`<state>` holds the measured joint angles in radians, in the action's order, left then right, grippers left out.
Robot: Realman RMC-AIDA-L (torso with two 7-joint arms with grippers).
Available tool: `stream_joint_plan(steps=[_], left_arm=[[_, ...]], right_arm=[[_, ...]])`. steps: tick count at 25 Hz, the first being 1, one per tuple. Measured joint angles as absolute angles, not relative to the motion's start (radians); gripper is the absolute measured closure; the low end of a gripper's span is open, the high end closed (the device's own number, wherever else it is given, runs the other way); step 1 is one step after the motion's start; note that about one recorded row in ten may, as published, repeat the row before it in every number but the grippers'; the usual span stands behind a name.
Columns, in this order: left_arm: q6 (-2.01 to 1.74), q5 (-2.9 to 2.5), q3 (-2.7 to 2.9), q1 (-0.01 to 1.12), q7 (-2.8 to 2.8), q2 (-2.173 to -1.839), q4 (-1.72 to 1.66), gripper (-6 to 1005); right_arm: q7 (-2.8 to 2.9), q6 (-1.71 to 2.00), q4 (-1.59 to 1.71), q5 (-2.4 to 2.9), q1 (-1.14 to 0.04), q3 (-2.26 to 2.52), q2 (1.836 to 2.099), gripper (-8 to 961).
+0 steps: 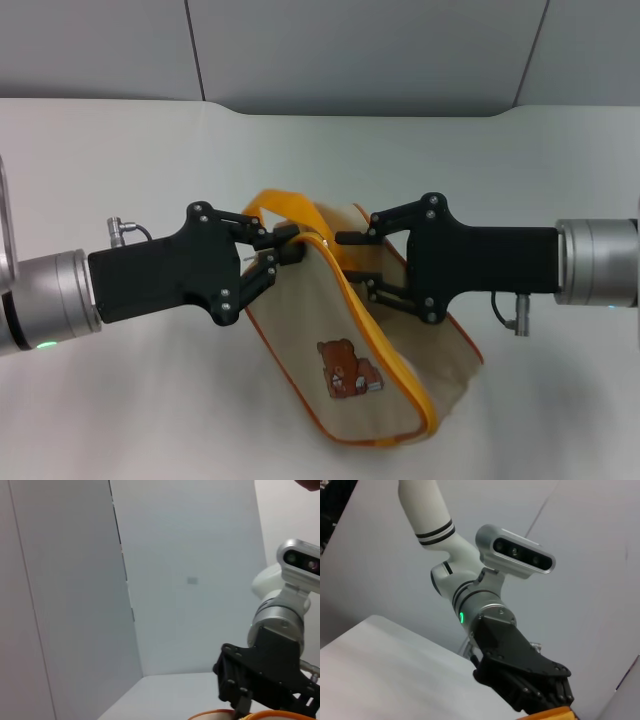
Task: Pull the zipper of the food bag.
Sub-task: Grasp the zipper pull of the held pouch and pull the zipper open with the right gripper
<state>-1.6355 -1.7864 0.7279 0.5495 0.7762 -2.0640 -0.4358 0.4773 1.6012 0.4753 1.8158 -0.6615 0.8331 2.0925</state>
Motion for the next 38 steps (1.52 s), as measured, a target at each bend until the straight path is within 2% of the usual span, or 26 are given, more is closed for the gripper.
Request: stream_joint_plan(steps=[17, 30, 38], left_arm=[[-1.676, -1.785, 0.725, 0.538, 0.746, -2.065, -0.437, 908], [-1.687, -1.785, 0.692, 0.536, 0.738, -2.066, -0.439, 909], [-1.696, -1.781, 0.684, 0.526, 0.737, -2.062, -0.438, 909]], right_arm=[[0.482, 1.587, 0.550, 1.733, -0.647, 0.840, 2.092, 646], [0.472, 1.445, 0.558, 1.593, -0.645, 1.121, 2.092, 652], [0.461, 1.478, 0.598, 1.517, -0.595, 1.127, 2.092, 656]])
